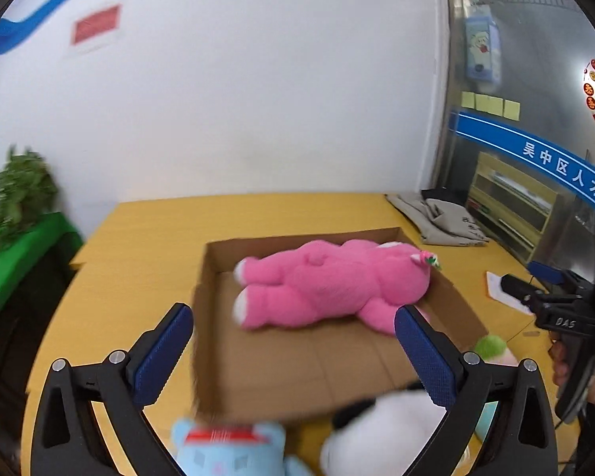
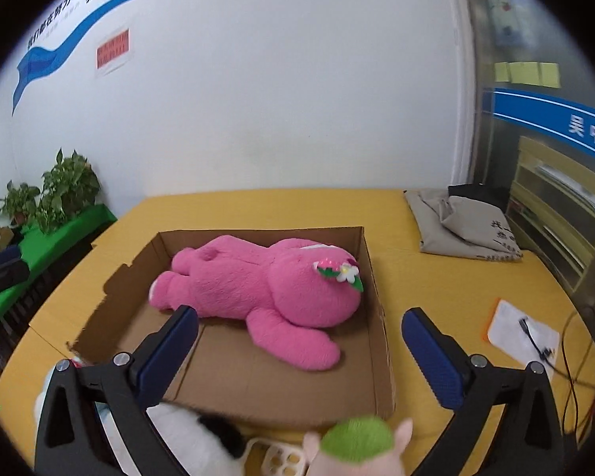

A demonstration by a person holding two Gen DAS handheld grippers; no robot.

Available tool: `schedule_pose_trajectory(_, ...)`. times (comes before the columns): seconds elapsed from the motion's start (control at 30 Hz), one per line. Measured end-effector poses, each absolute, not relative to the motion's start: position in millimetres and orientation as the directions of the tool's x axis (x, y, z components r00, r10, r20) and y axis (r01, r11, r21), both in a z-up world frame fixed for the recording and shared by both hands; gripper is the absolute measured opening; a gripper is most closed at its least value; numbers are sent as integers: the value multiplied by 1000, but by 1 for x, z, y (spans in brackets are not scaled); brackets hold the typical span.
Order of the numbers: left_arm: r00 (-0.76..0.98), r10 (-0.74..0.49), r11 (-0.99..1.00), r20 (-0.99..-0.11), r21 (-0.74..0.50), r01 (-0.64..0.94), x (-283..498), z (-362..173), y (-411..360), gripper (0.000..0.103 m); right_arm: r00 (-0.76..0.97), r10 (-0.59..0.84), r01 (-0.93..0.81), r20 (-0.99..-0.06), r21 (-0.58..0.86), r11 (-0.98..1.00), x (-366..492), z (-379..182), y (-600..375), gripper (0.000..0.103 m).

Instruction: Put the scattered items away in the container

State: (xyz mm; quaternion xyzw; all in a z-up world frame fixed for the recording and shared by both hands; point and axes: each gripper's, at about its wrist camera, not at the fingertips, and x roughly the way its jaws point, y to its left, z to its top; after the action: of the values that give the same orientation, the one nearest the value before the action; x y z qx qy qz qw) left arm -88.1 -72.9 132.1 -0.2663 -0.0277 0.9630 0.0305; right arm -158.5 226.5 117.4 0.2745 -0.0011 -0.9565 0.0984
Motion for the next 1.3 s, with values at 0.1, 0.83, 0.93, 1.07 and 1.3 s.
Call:
schedule_pose_trajectory(0.1,-845,57,-997,-532,-78,-18,-48,123,-69,103,-837,-175,177,-519,46,-983,-118,118,223,103)
schedule_pose_trajectory(0.83,-787,67,-995,-614,-95,-11,43,65,-58,103,-778,-217,221,-589,66,-973,-1,77,179,102)
schedule_pose_trajectory(0.93,-774,68,-995,-629,-103,-4,40,57,-60,103,-769,-216,228,-602,58,-972,-3,70,173,102)
schedule_pose_trajectory(1.07,-766,79,-994,-639,-105,-15,34,51,-58,103,-769,-201,234,-607,25,-972,-6,66,169,102)
schedule_pose_trajectory(1.3,-776,120,-992,-619,-100,-74,25,59,-37,103,-772,-189,216,-606,29,-976,-13,65,182,102)
